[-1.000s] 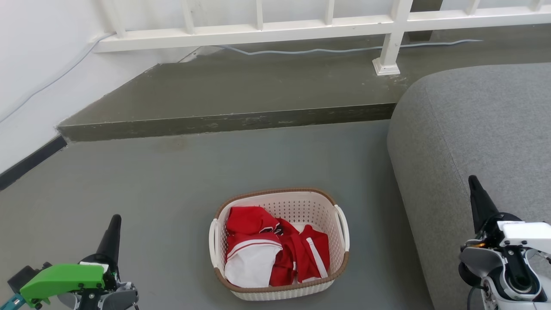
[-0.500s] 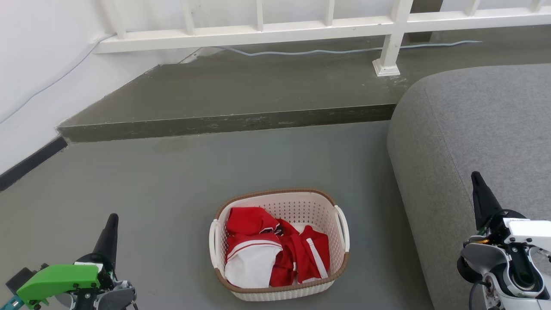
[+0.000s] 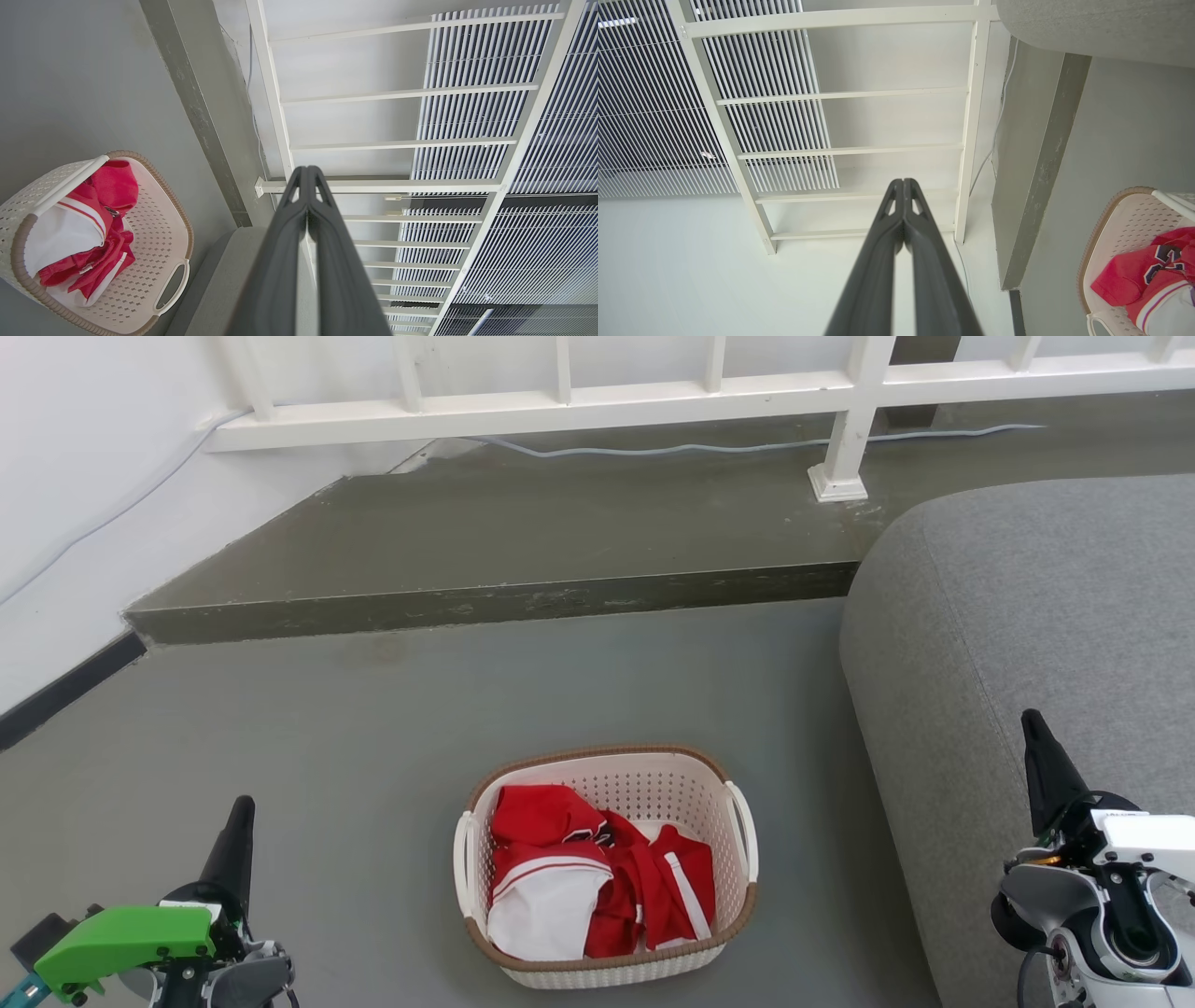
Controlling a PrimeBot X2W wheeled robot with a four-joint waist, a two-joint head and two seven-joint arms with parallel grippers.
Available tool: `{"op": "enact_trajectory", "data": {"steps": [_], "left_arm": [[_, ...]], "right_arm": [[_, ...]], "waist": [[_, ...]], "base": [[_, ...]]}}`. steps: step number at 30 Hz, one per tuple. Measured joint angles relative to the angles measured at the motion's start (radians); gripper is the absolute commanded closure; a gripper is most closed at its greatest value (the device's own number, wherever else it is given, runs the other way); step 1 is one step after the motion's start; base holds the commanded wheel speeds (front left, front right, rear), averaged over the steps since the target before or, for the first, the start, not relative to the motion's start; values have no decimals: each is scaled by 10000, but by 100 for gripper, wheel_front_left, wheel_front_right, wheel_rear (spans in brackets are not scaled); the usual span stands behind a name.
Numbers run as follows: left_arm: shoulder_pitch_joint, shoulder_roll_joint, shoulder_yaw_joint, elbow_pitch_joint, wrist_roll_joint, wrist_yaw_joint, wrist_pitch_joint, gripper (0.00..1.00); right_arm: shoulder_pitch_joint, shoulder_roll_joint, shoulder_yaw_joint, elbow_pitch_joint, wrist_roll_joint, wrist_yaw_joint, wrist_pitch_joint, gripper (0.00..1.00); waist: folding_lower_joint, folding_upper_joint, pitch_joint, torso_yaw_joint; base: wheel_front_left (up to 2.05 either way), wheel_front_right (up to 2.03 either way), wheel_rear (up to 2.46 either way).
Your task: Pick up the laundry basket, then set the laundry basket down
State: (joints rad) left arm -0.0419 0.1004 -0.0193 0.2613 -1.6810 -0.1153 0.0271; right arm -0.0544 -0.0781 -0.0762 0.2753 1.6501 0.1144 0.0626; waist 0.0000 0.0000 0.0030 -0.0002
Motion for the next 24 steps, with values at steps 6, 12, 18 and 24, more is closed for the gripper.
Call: {"op": "enact_trajectory", "data": {"steps": [6, 12, 18, 24], "left_arm": [[-3, 0, 12, 23, 0, -2, 6, 100], [-8, -2, 17, 58, 0, -2, 44, 100], [-15, -2, 23, 79, 0, -2, 46, 100], [-23, -4, 31, 107, 0, -4, 84, 100]], "right_arm": [[-1, 2, -6, 13, 0, 0, 2, 100], [-1, 4, -17, 19, 0, 0, 2, 100], [-1, 6, -25, 31, 0, 2, 2, 100], [-2, 10, -29, 50, 0, 2, 2, 100]], "waist": [[0, 0, -1, 0], [0, 0, -1, 0], [0, 0, -2, 1], [0, 0, -3, 1]], "base": [[0, 0, 0], [0, 0, 0], [0, 0, 0], [0, 0, 0]]}}
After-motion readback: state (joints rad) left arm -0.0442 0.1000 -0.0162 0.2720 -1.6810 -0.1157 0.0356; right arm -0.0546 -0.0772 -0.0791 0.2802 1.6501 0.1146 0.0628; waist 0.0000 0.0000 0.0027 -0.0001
